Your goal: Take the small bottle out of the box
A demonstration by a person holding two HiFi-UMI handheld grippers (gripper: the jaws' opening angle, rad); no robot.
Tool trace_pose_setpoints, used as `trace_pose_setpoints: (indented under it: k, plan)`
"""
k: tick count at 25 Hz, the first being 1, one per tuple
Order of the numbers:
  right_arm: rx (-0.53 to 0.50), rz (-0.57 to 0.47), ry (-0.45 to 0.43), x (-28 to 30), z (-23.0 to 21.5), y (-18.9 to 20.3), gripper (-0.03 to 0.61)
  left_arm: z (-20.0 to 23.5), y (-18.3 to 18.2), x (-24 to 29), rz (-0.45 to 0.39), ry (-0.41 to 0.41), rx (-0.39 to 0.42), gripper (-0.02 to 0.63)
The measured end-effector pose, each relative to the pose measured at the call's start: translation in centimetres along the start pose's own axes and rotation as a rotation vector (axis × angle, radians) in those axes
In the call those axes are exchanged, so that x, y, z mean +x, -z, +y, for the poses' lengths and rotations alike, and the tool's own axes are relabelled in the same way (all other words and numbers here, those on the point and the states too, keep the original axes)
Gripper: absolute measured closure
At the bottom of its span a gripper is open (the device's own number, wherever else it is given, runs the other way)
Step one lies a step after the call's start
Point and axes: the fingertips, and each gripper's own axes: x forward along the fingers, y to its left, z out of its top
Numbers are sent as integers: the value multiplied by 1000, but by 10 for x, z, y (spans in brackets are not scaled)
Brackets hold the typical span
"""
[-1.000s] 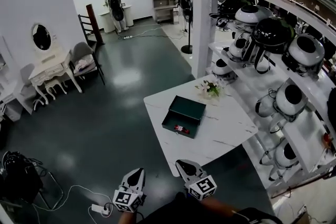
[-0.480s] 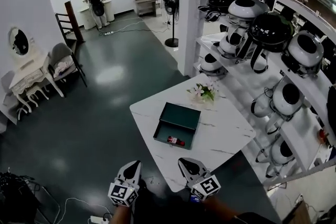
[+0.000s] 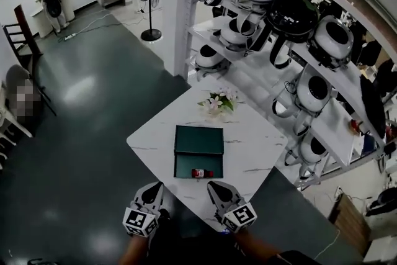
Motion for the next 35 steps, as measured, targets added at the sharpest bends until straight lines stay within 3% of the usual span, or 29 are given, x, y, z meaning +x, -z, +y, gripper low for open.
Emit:
trace_pose_setpoints:
  k: [4,7,12,19,22,26,32,35]
  plan:
    - [-30,42,119,23,1,7,545,40,-1,14,-13,86,-11,598]
    - [-119,51,147,40,3,1,543,66,1,22,-6,133,-4,598]
    - [-261,112,90,54,15,0,543,81,25,29,4,197,-44,598]
    - [-263,240,29,75,-14,14,536,80,38,52,20,239,-55,598]
    - [-280,302,-8,91,-38,25,453,75,35,54,38,249,-78,599]
    - [-356,441,-112,111,-59,58,408,80,67,52,105,236,-73,598]
    - [-525,801,-410,111,-67,126,374,83,105,45,180,252,-83,598]
    - [-550,956,-524,98,-81,151,373,77,115,45,215,269,-71,598]
